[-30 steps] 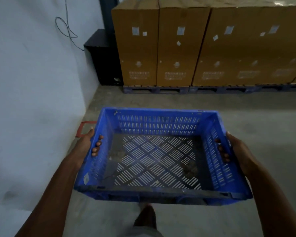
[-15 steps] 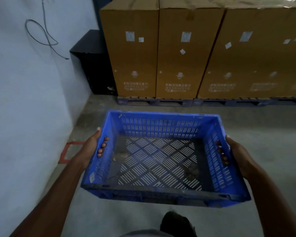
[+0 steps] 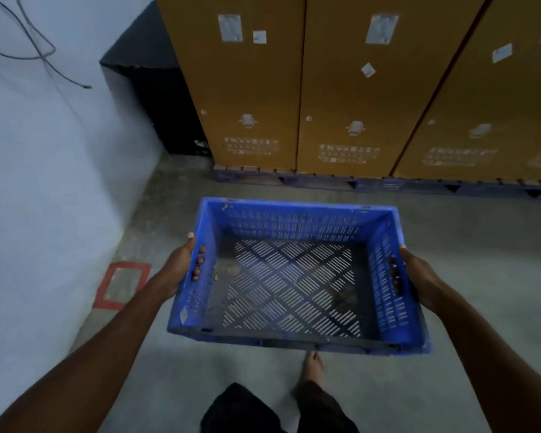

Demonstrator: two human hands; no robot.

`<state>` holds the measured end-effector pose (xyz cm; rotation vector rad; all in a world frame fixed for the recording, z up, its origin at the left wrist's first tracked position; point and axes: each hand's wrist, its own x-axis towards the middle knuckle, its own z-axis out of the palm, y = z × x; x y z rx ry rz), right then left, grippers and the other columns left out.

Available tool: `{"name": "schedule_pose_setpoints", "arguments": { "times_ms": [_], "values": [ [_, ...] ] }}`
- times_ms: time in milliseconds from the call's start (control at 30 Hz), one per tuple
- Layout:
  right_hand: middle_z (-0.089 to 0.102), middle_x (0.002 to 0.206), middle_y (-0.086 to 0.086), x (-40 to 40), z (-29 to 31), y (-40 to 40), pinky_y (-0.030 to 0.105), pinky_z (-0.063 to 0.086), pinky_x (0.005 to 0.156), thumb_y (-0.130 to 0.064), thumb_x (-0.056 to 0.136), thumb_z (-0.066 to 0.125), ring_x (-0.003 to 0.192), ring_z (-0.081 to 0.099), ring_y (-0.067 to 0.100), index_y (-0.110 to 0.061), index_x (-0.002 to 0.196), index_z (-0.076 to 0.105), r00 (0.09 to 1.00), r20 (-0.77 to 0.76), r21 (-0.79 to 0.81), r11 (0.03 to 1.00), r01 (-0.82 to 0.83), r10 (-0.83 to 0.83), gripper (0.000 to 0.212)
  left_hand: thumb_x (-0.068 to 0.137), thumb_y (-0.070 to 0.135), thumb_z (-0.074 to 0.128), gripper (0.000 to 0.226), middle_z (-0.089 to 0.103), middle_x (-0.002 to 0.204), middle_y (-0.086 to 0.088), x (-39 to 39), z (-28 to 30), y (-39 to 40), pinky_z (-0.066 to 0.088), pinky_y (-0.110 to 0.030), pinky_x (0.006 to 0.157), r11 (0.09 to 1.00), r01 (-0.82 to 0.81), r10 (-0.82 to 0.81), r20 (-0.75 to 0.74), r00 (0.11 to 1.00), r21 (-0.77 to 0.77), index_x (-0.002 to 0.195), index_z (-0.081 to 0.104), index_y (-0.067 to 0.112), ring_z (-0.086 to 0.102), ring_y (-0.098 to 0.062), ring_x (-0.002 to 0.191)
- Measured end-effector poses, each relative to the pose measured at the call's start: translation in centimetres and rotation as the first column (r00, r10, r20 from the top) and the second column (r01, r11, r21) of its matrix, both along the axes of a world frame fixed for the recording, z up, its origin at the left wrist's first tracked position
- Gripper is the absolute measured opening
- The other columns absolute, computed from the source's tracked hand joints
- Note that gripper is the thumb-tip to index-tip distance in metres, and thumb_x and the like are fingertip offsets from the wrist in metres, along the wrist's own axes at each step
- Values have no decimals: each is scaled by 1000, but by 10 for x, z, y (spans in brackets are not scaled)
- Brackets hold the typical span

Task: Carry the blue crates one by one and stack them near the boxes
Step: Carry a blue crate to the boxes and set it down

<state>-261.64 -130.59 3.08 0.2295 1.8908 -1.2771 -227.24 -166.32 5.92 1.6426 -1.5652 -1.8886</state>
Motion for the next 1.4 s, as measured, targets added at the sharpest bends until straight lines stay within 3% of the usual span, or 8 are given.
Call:
{"name": "schedule_pose_setpoints", "arguments": {
  "times_ms": [200,567,700,800,1133,1267,1400],
  "values": [
    [50,66,6,-82,-109,-98,26,39,36,-57,101,41,43,43,17,-10,91,56,999,39,71,997,24,-27,51,108,51,28,53,48,66,-6,-90,-110,-85,35,-27,45,1000,-25,24,136,990,5,86,57,12,37,-20,48],
    [52,67,7,-183,-465,-209,23,40,35,-60,101,35,42,44,19,-13,88,57,986,145,223,974,51,-85,53,107,52,28,55,50,67,-6,-198,-478,-215,39,-23,38,992,-29,-9,305,952,120,86,57,11,42,-13,35],
    [54,64,7,-195,-570,-224,26,42,36,-62,100,35,42,45,19,-13,85,58,988,115,237,969,72,-102,56,108,50,27,55,51,67,-5,-223,-580,-234,39,-26,44,993,-23,-17,347,938,112,83,58,12,43,-13,37],
    [54,60,4,-199,-626,-232,25,42,37,-61,101,36,40,46,17,-13,83,58,985,122,233,968,94,-125,55,109,48,23,55,48,66,-5,-238,-640,-243,35,-22,40,994,-24,-18,363,932,111,81,55,14,39,-8,30],
    [47,64,5,-211,-714,-239,24,36,41,-63,99,32,40,41,15,-17,77,51,979,152,211,972,100,-134,55,108,51,19,56,44,66,-3,-254,-738,-240,32,-24,41,985,-65,2,370,929,160,79,51,15,36,-5,30],
    [46,62,1,-208,-732,-233,24,34,41,-63,98,33,42,40,14,-19,74,50,972,170,187,974,128,-161,53,109,49,20,56,43,66,-2,-255,-760,-232,30,-27,49,986,-97,44,351,935,137,77,51,16,36,-12,42],
    [45,62,0,-206,-740,-229,22,33,39,-62,98,34,41,40,12,-19,75,50,971,158,150,976,157,-180,52,109,49,20,56,43,64,-2,-254,-770,-231,30,-25,47,988,-115,75,333,940,103,76,51,16,35,-4,33]
  ]
}}
